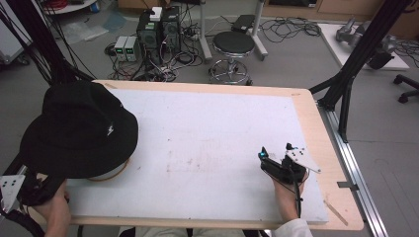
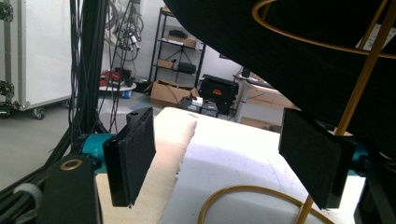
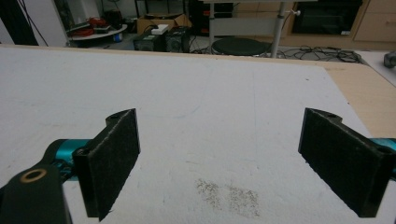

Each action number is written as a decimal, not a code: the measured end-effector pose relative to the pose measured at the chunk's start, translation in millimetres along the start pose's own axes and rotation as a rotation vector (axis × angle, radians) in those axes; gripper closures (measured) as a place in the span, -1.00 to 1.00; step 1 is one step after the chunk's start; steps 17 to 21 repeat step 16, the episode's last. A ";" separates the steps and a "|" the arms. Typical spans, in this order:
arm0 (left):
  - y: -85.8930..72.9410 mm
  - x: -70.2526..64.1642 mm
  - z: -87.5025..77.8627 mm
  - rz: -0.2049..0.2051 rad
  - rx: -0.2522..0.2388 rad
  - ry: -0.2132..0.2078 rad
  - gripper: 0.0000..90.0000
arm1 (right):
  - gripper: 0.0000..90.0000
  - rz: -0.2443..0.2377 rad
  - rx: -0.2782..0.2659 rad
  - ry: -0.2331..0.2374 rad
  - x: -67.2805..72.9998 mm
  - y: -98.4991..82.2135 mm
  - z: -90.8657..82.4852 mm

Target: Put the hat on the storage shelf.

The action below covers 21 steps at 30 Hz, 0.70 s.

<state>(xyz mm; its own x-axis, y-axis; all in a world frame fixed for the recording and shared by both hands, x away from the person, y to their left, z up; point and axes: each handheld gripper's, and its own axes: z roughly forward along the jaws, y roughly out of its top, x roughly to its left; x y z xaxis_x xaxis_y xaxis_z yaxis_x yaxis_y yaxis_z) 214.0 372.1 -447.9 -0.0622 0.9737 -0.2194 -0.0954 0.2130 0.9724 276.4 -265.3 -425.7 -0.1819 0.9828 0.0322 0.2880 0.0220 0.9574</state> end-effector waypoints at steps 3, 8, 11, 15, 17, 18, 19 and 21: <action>-0.2 0.6 0.2 -0.001 0.001 0.001 -0.39 | -0.74 -0.001 0.004 0.001 -0.6 -0.2 0.3; -0.1 0.4 0.2 -0.002 0.000 0.000 -0.39 | -0.74 0.006 0.008 0.001 -1.4 -0.5 -0.4; -0.1 0.1 0.2 -0.002 0.000 0.001 -0.39 | -0.74 0.005 0.007 -0.002 -2.2 -0.7 -0.2; -0.3 0.3 0.5 -0.003 0.000 0.001 -0.39 | -0.74 0.008 0.006 -0.001 -2.6 -0.5 -0.7; -0.3 0.3 0.6 -0.003 0.000 0.001 -0.39 | -0.74 0.010 0.005 0.000 -2.8 -0.5 -0.8; -0.3 0.3 0.6 -0.003 0.000 0.001 -0.39 | -0.74 0.010 0.005 0.000 -2.8 -0.5 -0.8; -0.3 0.3 0.6 -0.003 0.000 0.001 -0.39 | -0.74 0.010 0.005 0.000 -2.8 -0.5 -0.8; -0.3 0.3 0.6 -0.003 0.000 0.001 -0.39 | -0.74 0.010 0.005 0.000 -2.8 -0.5 -0.8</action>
